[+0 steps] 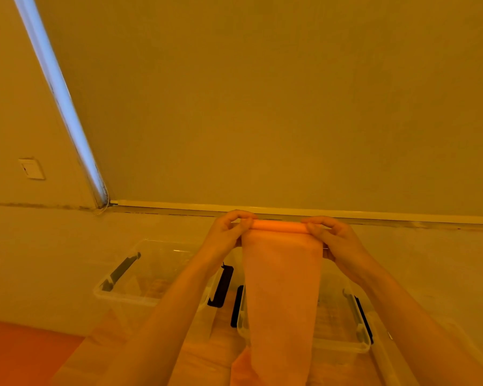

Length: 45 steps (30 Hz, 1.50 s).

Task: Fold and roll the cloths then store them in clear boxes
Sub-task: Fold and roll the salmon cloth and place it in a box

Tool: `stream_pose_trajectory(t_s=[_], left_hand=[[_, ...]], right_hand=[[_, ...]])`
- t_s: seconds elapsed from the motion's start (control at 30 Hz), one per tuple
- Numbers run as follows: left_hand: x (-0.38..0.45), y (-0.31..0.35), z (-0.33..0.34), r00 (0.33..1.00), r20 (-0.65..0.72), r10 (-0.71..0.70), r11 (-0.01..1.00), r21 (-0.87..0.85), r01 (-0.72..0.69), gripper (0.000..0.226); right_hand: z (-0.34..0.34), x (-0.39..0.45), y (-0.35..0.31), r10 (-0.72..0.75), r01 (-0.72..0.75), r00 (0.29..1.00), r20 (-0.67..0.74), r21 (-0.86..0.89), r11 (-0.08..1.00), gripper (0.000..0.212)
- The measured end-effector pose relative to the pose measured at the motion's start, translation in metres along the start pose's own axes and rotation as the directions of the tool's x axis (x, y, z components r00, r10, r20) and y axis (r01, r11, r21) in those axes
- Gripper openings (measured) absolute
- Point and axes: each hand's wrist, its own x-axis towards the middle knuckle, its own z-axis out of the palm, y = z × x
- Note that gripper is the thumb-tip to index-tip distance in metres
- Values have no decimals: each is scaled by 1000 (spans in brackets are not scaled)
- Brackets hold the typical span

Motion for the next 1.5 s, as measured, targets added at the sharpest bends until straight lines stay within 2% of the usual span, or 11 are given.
stream_pose_trajectory(t_s=[0.1, 0.3, 0.5, 0.7, 0.83, 1.03, 1.2, 1.37, 1.5], left_hand=[[2, -1, 1, 999, 12, -31, 999, 8, 31, 20], [3, -2, 1, 999, 6, -32, 998, 58, 31, 20], [4, -3, 2, 999, 31, -30, 999, -13, 30, 19], [7, -2, 0, 1000, 13, -9, 1000, -28, 9, 17], [10, -2, -2, 998, 54, -13, 998, -59, 16, 26], [13, 6, -8, 994, 105, 22, 999, 40, -27, 21], [15, 17, -13, 988, 136, 72, 997, 7, -74, 21], [17, 21, -15, 983, 153, 99, 987, -139, -77, 23], [17, 21, -11, 991, 77, 106, 992, -74, -100, 13]], right_hand=[[-1, 2, 1, 14, -15, 1000, 10, 12, 1000, 23], [-3, 2, 3, 7, -7, 1000, 16, -22, 1000, 20], [-5, 4, 5, 4, -6, 998, 61, 29, 1000, 20], [0, 7, 6, -29, 28, 1000, 6, 34, 999, 16], [-2, 9, 5, -25, 23, 999, 32, 53, 998, 26], [-6, 12, -5, -86, 87, 995, 55, -24, 996, 23], [-6, 15, -16, -149, 146, 986, 72, 41, 988, 24], [-4, 16, -20, -162, 154, 985, 56, 131, 979, 30], [3, 14, -18, -145, 140, 989, 29, 139, 980, 18]])
